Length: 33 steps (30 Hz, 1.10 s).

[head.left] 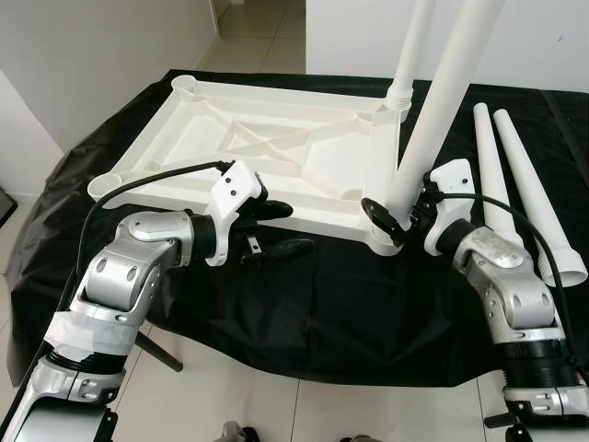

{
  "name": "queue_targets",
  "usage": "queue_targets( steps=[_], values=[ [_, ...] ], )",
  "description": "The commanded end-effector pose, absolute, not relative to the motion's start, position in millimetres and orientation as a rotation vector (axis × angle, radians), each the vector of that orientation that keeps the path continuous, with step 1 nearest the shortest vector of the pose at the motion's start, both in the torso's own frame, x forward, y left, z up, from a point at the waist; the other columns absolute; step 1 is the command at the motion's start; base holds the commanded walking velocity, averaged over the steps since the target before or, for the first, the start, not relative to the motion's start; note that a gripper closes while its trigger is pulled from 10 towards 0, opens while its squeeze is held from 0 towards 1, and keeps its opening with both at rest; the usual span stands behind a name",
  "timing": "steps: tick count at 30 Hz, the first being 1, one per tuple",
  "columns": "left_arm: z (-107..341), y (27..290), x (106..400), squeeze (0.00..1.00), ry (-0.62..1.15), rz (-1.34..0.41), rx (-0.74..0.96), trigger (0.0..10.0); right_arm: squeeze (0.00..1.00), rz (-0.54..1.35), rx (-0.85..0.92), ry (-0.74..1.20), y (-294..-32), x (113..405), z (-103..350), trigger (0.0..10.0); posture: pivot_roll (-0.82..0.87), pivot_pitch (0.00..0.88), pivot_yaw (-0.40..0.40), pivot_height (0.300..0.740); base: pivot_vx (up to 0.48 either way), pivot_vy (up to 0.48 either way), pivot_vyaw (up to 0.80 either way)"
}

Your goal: Building children table

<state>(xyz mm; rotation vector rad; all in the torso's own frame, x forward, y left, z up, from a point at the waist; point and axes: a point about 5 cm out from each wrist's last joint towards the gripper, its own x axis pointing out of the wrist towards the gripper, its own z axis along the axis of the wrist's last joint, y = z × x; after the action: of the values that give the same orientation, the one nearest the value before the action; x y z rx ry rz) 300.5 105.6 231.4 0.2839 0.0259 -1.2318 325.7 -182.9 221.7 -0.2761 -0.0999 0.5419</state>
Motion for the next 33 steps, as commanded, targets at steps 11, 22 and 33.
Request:
queue_targets(
  steps=[11, 22, 33],
  values=[
    [234.6, 105.6, 303.1, 0.0, 0.012, -1.166, 0.263, 10.0, 0.0, 0.627, -0.281, -0.035, -176.5, 330.4, 209.1, 0.0, -0.09, 0.147, 0.101, 0.74, 0.0, 0.0, 0.0],
    [237.4, 101.4, 303.3, 0.0, -0.006, -1.174, 0.259, 10.0, 0.0, 0.291, -0.286, 0.077, -186.2, 337.9, 181.0, 0.0, -0.1, 0.143, 0.095, 0.74, 0.0, 0.0, 0.0],
    [237.4, 100.4, 303.1, 0.0, -0.006, -1.18, 0.26, 10.0, 0.0, -0.123, -0.187, 0.154, -179.3, 321.6, 147.7, 0.0, -0.1, 0.136, 0.094, 0.74, 0.0, 0.0, 0.0]
  ],
)
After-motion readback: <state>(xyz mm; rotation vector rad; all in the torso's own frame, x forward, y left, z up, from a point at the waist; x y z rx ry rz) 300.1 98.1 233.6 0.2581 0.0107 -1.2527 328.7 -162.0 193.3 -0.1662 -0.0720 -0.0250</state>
